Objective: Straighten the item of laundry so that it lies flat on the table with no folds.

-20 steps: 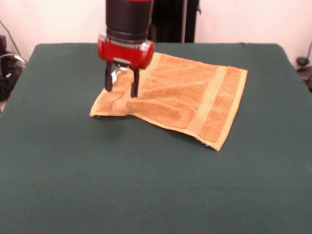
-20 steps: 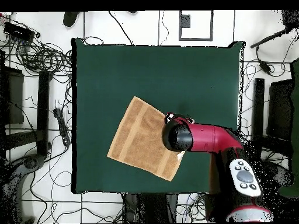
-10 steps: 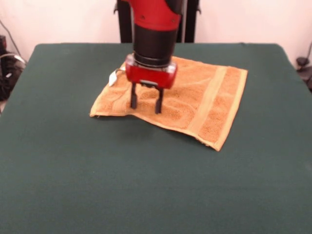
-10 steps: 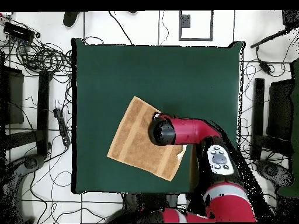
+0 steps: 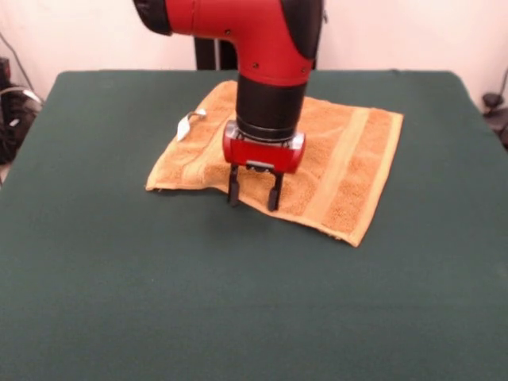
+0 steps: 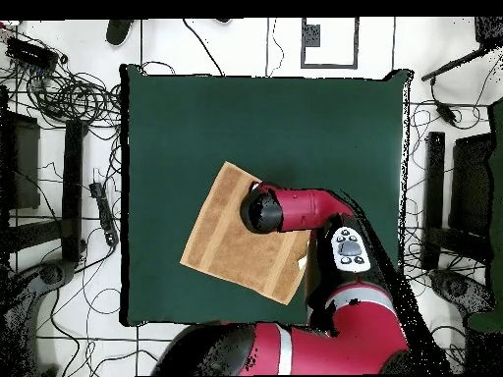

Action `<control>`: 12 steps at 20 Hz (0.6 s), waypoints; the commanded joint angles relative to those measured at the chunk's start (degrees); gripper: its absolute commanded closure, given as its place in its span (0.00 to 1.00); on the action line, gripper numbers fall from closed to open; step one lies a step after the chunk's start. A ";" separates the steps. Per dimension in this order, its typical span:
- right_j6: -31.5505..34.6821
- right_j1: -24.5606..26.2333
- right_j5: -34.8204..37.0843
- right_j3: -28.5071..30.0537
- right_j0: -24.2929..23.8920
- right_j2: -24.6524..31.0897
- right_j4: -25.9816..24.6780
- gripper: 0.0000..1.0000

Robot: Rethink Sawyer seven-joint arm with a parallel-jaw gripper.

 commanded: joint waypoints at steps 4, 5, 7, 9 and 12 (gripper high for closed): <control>2.75 9.18 0.96 -7.51 -1.47 2.26 0.59 0.00; 2.64 9.63 0.44 -8.04 -1.51 2.11 0.28 0.00; 2.38 10.25 0.06 -8.41 -1.54 1.88 -0.24 0.00; 2.96 11.11 -1.43 -9.58 -0.63 0.71 -0.97 0.00; 7.03 13.89 -7.21 -14.39 3.67 -5.29 -2.12 0.00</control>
